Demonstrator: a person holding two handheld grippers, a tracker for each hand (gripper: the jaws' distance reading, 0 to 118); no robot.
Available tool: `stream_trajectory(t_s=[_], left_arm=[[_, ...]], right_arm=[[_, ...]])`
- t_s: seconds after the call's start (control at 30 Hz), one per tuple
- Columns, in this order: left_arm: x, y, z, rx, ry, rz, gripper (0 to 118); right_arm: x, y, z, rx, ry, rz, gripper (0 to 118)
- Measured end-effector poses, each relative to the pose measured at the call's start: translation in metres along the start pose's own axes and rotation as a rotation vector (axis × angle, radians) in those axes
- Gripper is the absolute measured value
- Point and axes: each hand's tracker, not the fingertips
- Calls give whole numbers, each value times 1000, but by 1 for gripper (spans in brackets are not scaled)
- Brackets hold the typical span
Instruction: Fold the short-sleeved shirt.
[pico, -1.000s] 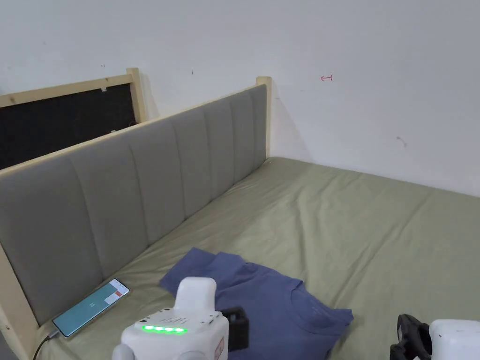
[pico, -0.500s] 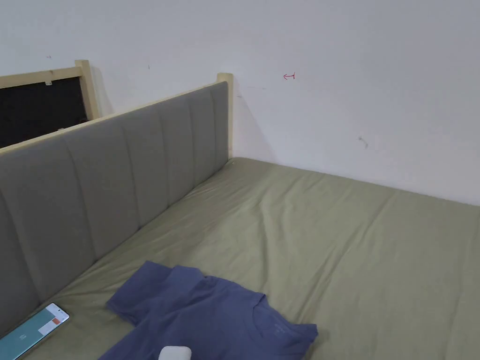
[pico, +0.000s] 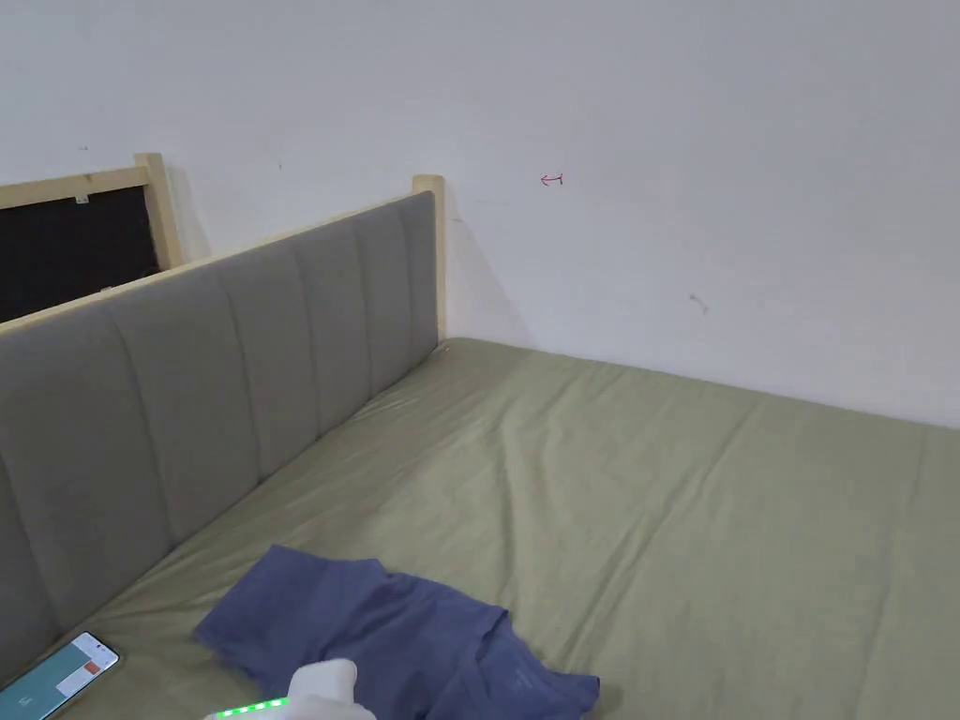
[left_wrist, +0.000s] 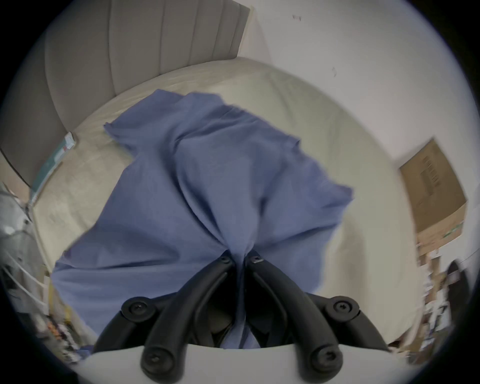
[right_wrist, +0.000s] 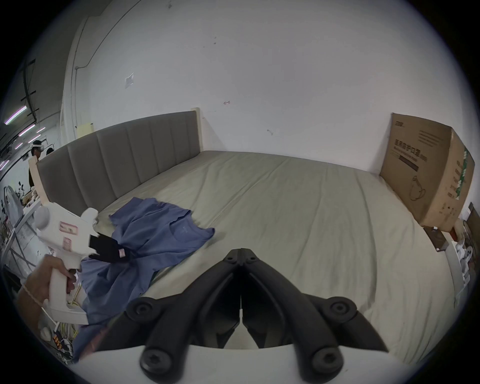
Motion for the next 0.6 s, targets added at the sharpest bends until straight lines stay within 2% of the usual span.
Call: stream_trajectory(t_s=[0.13,0.17,0.27,0.37,0.47,0.53,0.6], left_arm=[[70,18,10,41,-2,-150,5],[91,20,11,47,-40,-177,5],[159,21,12,36,-282,-199,5],[238,4,22,39,-415,-320,5],[306,-22,34,27,-616,-433,5],[339,-43,37,-39,-768,-403,5],[368,-73,31,-64,-777,-481,5]], right_arm=[[29,3,16,11,-65,-28,0],[40,5,24,24,-88,-39,0],[71,12,42,56,-171,-103,0],[101,21,66,100,-247,-156,0],[127,27,96,155,-344,-160,0],[142,29,116,177,-401,-161,0],[157,27,133,193,-454,-177,0]])
